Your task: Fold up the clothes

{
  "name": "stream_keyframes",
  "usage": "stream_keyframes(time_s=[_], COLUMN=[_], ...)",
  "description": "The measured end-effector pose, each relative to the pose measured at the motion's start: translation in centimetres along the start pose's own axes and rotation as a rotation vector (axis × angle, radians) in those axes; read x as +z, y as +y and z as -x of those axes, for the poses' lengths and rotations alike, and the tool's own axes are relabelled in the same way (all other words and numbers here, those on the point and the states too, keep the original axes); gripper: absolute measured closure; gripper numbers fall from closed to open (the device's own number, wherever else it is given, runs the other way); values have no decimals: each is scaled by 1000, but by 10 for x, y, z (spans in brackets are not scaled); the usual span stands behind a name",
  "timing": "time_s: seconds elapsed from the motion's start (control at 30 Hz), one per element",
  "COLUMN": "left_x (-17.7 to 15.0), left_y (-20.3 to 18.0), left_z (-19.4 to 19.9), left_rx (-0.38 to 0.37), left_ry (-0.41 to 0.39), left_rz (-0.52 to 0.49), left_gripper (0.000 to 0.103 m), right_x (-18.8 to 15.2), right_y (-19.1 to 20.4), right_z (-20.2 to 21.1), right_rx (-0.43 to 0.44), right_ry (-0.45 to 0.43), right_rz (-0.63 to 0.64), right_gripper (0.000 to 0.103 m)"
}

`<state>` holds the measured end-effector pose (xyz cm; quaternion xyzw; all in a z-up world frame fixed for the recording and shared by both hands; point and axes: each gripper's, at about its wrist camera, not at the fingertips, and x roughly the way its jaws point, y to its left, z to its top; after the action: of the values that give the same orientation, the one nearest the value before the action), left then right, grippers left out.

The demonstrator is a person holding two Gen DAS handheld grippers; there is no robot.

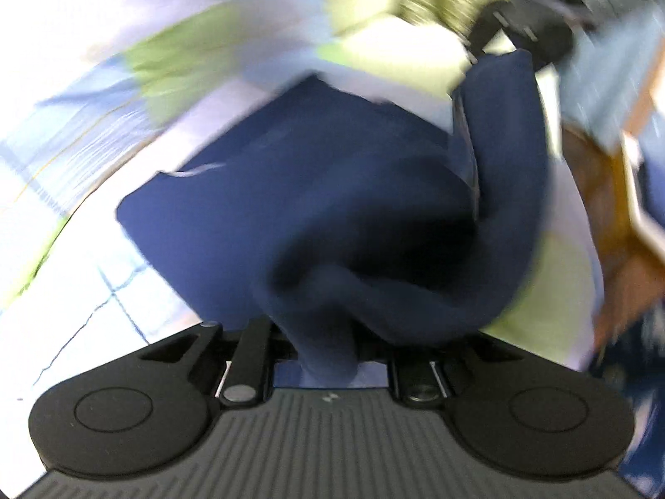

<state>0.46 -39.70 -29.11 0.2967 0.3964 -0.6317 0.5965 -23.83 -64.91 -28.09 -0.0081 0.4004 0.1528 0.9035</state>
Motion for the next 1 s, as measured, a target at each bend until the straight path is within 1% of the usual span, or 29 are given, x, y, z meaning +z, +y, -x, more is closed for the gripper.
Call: stream_keyframes(time_s=[0.03, 0.07, 0.13, 0.17, 0.2, 0.27, 0.3, 0.33, 0.37, 0.4, 0.43, 0.47, 0.5, 0.53, 0.57, 0.6, 0.7, 0.73, 0.83, 0.9, 0.93, 1.0], left_x=[4, 9, 11, 9, 7, -1, -5, -8, -11, -12, -13, -12, -9, -5, 1, 6, 17, 22, 33, 39, 42, 45], left_y=[22, 43, 77, 89, 95, 104, 109, 113, 117, 117, 118, 116, 112, 108, 100, 98, 97, 99, 111, 118, 122, 134], left_z=[-11, -22, -44, -54, -57, -60, -62, -62, -62, -63, -63, -62, -62, -62, -58, -57, -45, -42, -37, -40, -43, -59], left_rx=[-30, -60, -122, -153, -181, -232, -257, -273, -286, -281, -275, -261, -239, -216, -184, -172, -150, -142, -116, -113, -111, -99], left_ry=[12, 23, 37, 38, 22, -11, -28, -42, -56, -65, -74, -76, -78, -81, -87, -90, -135, -151, -202, -219, -227, -210], left_rz=[83, 166, 311, 370, 396, 469, 506, 547, 586, 603, 617, 601, 569, 537, 495, 479, 424, 413, 401, 401, 403, 409], left_gripper=[82, 81, 75, 75, 72, 65, 64, 63, 63, 63, 64, 67, 76, 82, 83, 84, 85, 85, 85, 85, 84, 83], right_x=[7, 10, 7, 4, 0, -13, -15, -21, -29, -31, -38, -38, -38, -37, -36, -34, -20, -16, -5, -2, 0, 0], right_y=[-24, -42, -73, -83, -93, -110, -112, -115, -118, -118, -121, -123, -124, -124, -123, -123, -113, -111, -111, -115, -117, -121], right_z=[-8, -15, -33, -43, -53, -69, -70, -70, -69, -69, -71, -73, -77, -78, -77, -76, -62, -51, -33, -23, -25, -24], right_rx=[-26, -46, -58, -57, -54, 2, 21, 50, 43, 41, 16, 4, -4, -15, -23, -32, -76, -98, -154, -207, -227, -250], right_ry=[16, 24, 74, 87, 99, 96, 77, 28, -25, -36, -73, -90, -112, -117, -126, -136, -207, -251, -333, -382, -393, -404], right_rz=[-97, -161, -290, -348, -405, -555, -583, -636, -697, -713, -779, -806, -831, -828, -812, -794, -746, -745, -743, -738, -737, -737], right_gripper=[99, 99, 99, 98, 94, 83, 69, 60, 59, 59, 59, 59, 73, 100, 100, 101, 101, 101, 101, 101, 101, 101])
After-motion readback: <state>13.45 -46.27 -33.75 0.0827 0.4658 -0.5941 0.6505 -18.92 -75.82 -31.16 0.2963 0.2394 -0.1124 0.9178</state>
